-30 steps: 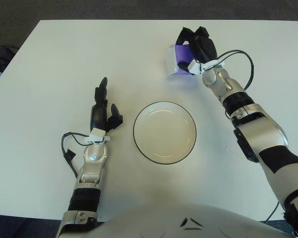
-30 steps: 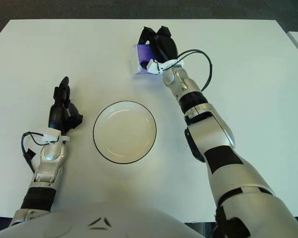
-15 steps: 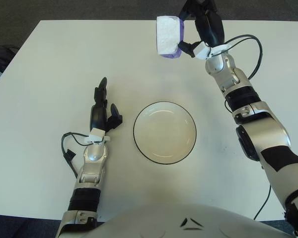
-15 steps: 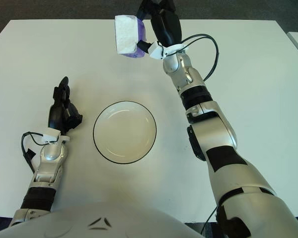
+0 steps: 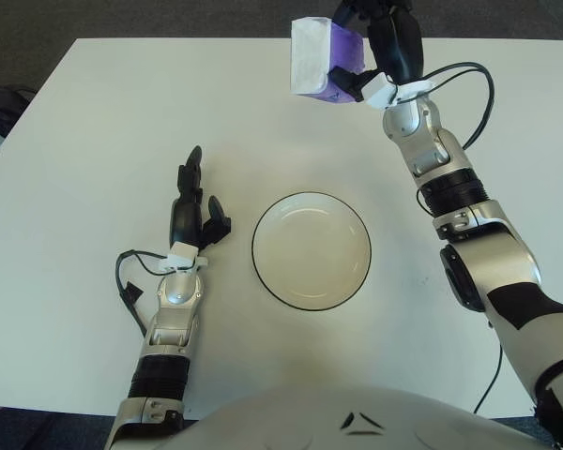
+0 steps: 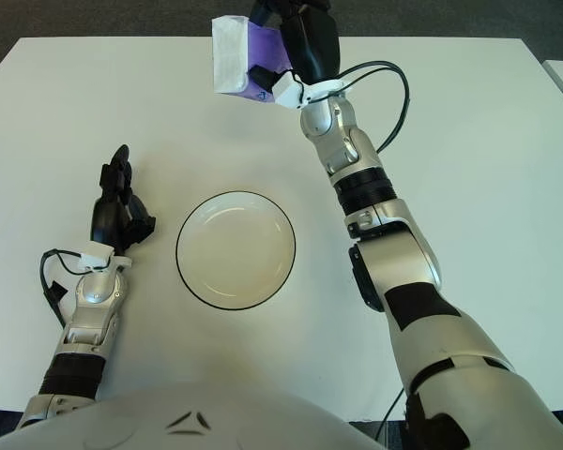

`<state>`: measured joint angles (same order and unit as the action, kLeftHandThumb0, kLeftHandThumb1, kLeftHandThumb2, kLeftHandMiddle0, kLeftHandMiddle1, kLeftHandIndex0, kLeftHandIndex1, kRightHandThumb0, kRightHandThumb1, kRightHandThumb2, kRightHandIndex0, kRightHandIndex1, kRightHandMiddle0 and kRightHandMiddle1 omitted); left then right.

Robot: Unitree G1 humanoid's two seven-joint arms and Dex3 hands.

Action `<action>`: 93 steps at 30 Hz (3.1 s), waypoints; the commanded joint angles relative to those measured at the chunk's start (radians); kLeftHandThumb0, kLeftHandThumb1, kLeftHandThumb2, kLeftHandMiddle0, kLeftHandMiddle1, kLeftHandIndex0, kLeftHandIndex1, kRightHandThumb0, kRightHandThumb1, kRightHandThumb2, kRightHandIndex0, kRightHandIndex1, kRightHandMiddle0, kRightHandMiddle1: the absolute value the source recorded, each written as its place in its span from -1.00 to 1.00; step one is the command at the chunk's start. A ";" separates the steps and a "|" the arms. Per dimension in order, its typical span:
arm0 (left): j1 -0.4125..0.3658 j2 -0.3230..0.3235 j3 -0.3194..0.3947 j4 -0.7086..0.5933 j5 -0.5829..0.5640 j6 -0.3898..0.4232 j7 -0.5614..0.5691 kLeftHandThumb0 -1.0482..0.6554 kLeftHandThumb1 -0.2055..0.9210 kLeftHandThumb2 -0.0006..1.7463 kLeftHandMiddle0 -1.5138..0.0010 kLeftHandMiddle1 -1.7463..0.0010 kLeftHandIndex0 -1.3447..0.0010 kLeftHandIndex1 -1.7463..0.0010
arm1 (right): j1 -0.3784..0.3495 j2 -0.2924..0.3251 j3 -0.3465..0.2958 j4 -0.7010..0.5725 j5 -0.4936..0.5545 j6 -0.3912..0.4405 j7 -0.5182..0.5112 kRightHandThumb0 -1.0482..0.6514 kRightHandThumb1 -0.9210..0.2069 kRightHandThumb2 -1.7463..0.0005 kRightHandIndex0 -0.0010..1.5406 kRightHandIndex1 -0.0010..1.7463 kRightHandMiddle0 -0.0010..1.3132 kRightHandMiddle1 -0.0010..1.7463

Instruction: Put the tissue paper into the plate.

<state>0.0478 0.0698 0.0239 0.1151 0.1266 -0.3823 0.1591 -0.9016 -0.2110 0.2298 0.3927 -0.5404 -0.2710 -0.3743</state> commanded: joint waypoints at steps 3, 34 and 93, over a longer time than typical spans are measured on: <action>0.089 -0.012 -0.005 0.139 0.014 0.025 0.006 -0.60 1.00 0.16 0.80 0.99 1.00 0.53 | 0.151 0.024 0.009 -0.247 -0.019 0.040 0.046 0.23 0.60 -0.90 0.09 0.99 -0.09 1.00; 0.084 0.004 -0.001 0.162 0.020 0.008 0.011 -0.63 1.00 0.20 0.80 1.00 1.00 0.51 | 0.455 -0.051 -0.010 -0.647 0.129 -0.036 0.408 0.23 0.66 -0.88 0.19 0.81 -0.03 1.00; 0.066 0.055 0.006 0.173 -0.004 0.071 -0.052 -0.78 1.00 0.16 0.90 1.00 1.00 0.70 | 0.500 -0.217 -0.048 -0.713 0.241 -0.088 0.746 0.23 0.65 -0.88 0.18 0.82 -0.05 1.00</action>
<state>0.0227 0.1279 0.0352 0.1601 0.1049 -0.3629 0.1142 -0.4174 -0.4144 0.1818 -0.2926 -0.3246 -0.3608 0.3487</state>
